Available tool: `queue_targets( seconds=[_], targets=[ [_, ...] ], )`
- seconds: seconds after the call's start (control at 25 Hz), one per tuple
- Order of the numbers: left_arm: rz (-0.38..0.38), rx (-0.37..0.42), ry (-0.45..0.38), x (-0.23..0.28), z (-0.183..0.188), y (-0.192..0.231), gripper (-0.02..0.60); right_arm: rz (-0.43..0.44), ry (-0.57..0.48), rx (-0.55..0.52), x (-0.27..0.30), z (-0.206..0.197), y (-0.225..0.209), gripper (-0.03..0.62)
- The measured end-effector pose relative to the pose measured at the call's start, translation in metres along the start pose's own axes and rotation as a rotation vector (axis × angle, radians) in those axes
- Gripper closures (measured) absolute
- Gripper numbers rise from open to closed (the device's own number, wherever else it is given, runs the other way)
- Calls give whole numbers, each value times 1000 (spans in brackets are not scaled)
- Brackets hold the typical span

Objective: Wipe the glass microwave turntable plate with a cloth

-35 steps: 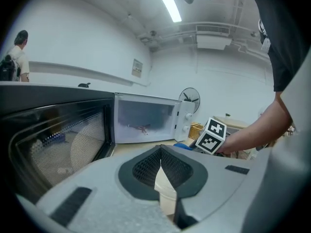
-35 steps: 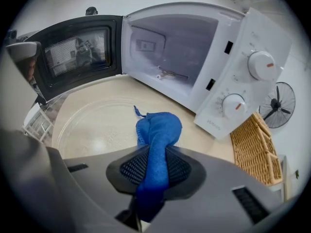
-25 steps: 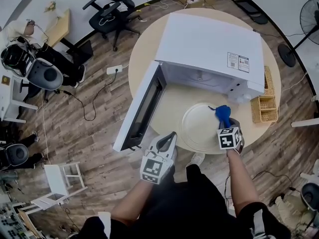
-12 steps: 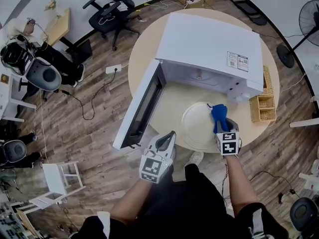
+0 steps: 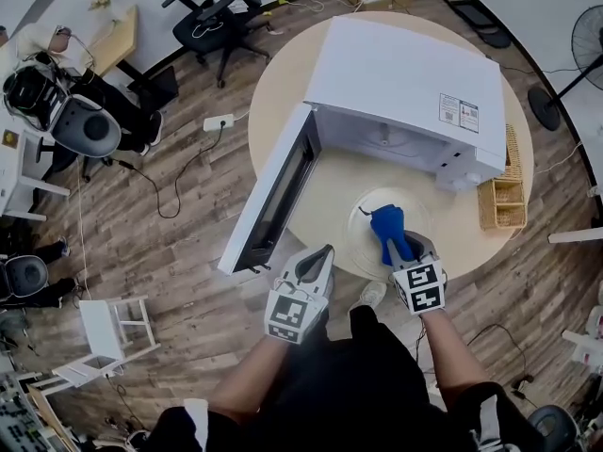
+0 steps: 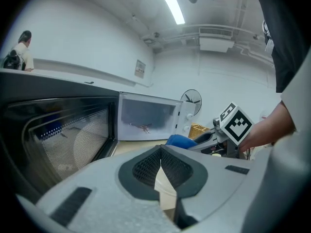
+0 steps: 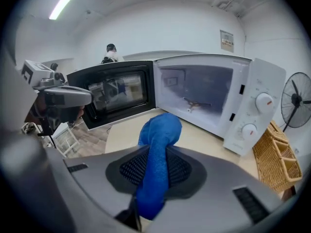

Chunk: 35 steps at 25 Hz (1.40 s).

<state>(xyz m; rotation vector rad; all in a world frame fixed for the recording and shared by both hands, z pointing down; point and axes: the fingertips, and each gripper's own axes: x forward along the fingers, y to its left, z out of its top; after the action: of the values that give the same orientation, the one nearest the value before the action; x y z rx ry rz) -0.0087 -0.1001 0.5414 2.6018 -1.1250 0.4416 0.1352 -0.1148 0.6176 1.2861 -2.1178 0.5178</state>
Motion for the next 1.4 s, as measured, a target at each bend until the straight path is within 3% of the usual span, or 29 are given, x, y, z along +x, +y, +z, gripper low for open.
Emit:
queue_targets(
  seconds=[0.48,0.8,1.4],
  targets=[
    [28,-32,23,-15,-19,10,575,161,111,-82,37,-34,89,516],
    [17,-42,37,-17,-28,9,576,150,195,-121,55,-59,89,516],
    [-14,-19,33,-10,-17,2,575,100,224,-93,50,-63,70,514]
  ],
)
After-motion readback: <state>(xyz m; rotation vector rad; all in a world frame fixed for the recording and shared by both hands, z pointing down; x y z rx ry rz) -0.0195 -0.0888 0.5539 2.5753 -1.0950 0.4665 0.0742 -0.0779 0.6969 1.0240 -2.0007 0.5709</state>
